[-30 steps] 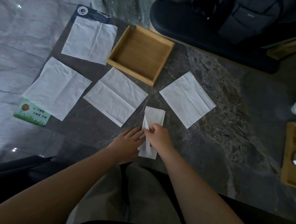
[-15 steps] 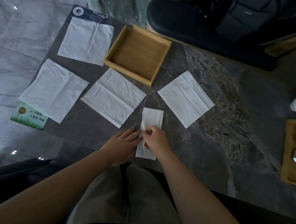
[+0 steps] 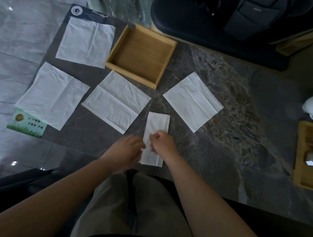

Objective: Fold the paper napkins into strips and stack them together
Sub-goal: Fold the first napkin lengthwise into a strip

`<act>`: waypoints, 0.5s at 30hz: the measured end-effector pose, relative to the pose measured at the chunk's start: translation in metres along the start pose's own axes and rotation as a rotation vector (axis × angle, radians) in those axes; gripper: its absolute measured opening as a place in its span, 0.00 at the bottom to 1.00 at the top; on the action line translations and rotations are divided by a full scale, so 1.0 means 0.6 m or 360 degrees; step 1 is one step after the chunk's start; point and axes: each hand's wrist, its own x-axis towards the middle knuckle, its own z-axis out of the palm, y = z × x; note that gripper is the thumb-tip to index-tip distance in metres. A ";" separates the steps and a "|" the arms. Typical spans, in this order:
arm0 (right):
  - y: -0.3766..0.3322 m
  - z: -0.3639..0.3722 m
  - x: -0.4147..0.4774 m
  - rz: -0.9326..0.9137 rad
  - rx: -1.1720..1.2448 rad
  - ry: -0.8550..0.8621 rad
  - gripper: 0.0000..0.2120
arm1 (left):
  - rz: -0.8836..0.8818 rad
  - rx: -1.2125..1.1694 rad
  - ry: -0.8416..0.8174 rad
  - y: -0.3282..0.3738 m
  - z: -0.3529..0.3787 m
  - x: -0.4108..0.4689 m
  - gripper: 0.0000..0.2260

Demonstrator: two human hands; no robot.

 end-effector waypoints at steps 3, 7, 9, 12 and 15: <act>0.002 -0.003 0.004 0.0000 0.0037 -0.0044 0.09 | 0.0275 0.0138 -0.0304 0.033 0.029 -0.006 0.19; 0.000 -0.012 0.010 0.0035 0.0063 -0.0125 0.10 | 0.0341 0.0357 -0.0466 0.045 0.064 -0.004 0.26; 0.001 -0.018 0.013 0.0041 0.0062 -0.0177 0.10 | 0.0314 0.0380 -0.0471 0.043 0.070 -0.004 0.26; 0.004 -0.027 0.014 -0.0009 0.0067 -0.0205 0.10 | 0.0310 0.0380 -0.0494 0.047 0.069 -0.004 0.25; 0.008 -0.037 0.013 -0.0009 0.0093 -0.0180 0.10 | 0.0294 0.0381 -0.0510 0.050 0.064 -0.003 0.25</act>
